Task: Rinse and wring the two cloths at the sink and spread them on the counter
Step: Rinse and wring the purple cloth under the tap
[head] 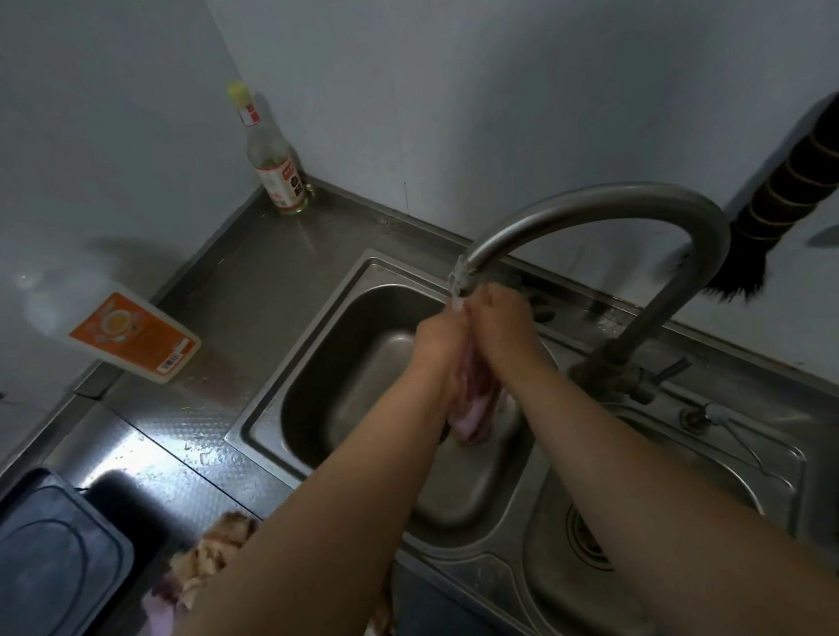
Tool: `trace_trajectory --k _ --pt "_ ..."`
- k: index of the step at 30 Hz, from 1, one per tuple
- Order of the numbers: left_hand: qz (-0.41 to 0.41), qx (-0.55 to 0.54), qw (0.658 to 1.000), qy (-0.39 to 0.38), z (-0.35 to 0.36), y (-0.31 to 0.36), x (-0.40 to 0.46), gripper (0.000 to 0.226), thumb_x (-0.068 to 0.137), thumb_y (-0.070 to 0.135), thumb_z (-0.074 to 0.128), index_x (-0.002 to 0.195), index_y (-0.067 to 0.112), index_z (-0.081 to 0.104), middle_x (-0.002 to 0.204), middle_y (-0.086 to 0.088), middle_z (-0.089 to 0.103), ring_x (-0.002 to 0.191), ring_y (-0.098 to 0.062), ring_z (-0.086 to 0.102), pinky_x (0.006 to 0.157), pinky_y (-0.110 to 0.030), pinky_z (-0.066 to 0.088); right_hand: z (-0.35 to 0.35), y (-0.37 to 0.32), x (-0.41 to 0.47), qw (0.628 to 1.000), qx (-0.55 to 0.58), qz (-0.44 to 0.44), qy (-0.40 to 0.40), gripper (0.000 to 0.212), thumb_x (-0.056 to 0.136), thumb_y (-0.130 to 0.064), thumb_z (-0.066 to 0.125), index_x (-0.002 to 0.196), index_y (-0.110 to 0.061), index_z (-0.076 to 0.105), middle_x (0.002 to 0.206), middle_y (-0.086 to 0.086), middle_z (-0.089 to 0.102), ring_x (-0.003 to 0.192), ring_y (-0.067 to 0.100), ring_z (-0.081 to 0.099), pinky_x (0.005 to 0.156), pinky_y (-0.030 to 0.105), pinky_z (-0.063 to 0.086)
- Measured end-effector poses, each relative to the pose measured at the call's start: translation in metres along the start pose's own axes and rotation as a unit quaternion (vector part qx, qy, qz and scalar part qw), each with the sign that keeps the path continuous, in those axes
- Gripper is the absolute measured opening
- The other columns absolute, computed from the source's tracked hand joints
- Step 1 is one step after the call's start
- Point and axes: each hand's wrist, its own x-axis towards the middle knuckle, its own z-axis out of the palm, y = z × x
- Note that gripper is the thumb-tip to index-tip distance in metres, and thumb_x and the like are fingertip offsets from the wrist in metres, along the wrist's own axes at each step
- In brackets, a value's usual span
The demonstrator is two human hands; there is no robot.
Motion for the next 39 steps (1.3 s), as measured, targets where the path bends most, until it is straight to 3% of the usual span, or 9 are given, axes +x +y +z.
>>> trace_trajectory --k 9,13,16,23,28,31,34,36,39 --pt "-0.066 -0.036 0.995 -0.066 -0.015 0.006 0.0 0.049 0.101 0.039 0.044 0.06 0.012 0.05 0.042 0.001 0.043 0.03 -0.01 0.037 0.032 -0.015 0.028 0.003 0.01 -0.005 0.998 -0.041 -0.054 0.008 0.034 0.102 -0.029 0.036 0.074 -0.018 0.052 0.071 -0.001 0.054 0.072 0.023 0.057 0.063 0.036 0.044" --pt "0.042 0.104 0.991 -0.075 -0.037 0.027 0.011 0.031 0.094 0.034 0.059 0.075 0.01 0.064 0.066 -0.008 0.066 0.06 -0.021 0.061 0.052 -0.026 0.047 -0.01 0.013 0.004 0.984 0.122 0.009 -0.131 0.047 0.095 -0.057 0.043 0.118 -0.018 0.056 0.094 -0.01 0.059 0.086 0.001 0.056 0.077 0.024 0.048" --pt "0.096 0.169 0.969 -0.155 -0.057 0.04 0.019 0.023 0.095 0.015 0.057 0.073 0.011 0.062 0.06 -0.002 0.066 0.057 -0.015 0.058 0.054 -0.025 0.049 -0.019 0.01 -0.011 0.971 0.013 0.007 -0.239 0.045 0.091 -0.056 0.05 0.1 -0.016 0.068 0.087 0.0 0.068 0.083 0.014 0.064 0.074 0.028 0.05" --pt "0.07 0.222 0.944 -0.232 -0.057 0.024 0.009 0.06 0.09 0.067 0.031 0.088 0.02 0.069 0.082 -0.002 0.07 0.076 -0.014 0.064 0.077 -0.03 0.047 -0.019 0.022 -0.008 0.942 0.267 0.026 -0.201 0.037 0.094 -0.049 0.049 0.103 -0.02 0.071 0.102 0.006 0.073 0.103 0.021 0.067 0.096 0.048 0.047" --pt "0.051 0.128 0.964 -0.228 -0.058 -0.002 0.004 0.039 0.102 0.043 0.034 0.094 0.016 0.06 0.076 0.002 0.063 0.068 -0.01 0.057 0.064 -0.023 0.044 -0.022 0.027 -0.013 0.935 0.296 0.007 -0.195 0.047 0.087 -0.059 0.056 0.068 -0.015 0.059 0.061 0.003 0.06 0.068 0.023 0.058 0.086 0.049 0.044" --pt "0.06 -0.031 0.977 -0.205 -0.053 -0.006 0.004 0.025 0.103 0.027 0.04 0.083 0.016 0.051 0.058 0.006 0.052 0.049 -0.006 0.044 0.049 -0.018 0.035 -0.022 0.024 -0.014 0.935 0.287 0.023 -0.205 0.053 0.082 -0.07 0.054 0.074 -0.02 0.065 0.073 0.003 0.067 0.08 0.025 0.062 0.092 0.05 0.043" --pt "0.018 0.064 0.989 -0.133 -0.047 -0.007 0.007 0.042 0.102 0.045 0.037 0.092 0.01 0.058 0.066 -0.003 0.054 0.059 -0.015 0.054 0.057 -0.025 0.046 -0.017 0.015 -0.016 0.93 0.304 0.045 -0.204 0.056 0.084 -0.066 0.055 0.093 -0.013 0.07 0.098 0.016 0.069 0.101 0.031 0.064 0.101 0.052 0.043" --pt "0.002 0.125 0.979 -0.162 -0.047 -0.012 0.003 0.061 0.099 0.057 0.03 0.107 0.006 0.062 0.079 -0.009 0.064 0.076 -0.023 0.064 0.073 -0.033 0.054 -0.017 0.009 -0.019 0.935 0.301 0.039 -0.185 0.037 0.089 -0.051 0.058 0.085 -0.016 0.071 0.087 0.005 0.071 0.09 0.018 0.068 0.087 0.04 0.05" --pt "0.064 0.024 0.98 -0.189 -0.048 -0.015 0.0 0.041 0.104 0.039 0.033 0.105 0.005 0.056 0.075 -0.009 0.058 0.062 -0.015 0.058 0.059 -0.026 0.05 -0.02 0.006 -0.017 0.957 0.247 -0.005 -0.155 0.026 0.096 -0.037 0.052 0.083 -0.019 0.066 0.079 -0.005 0.068 0.082 0.01 0.066 0.075 0.028 0.05"
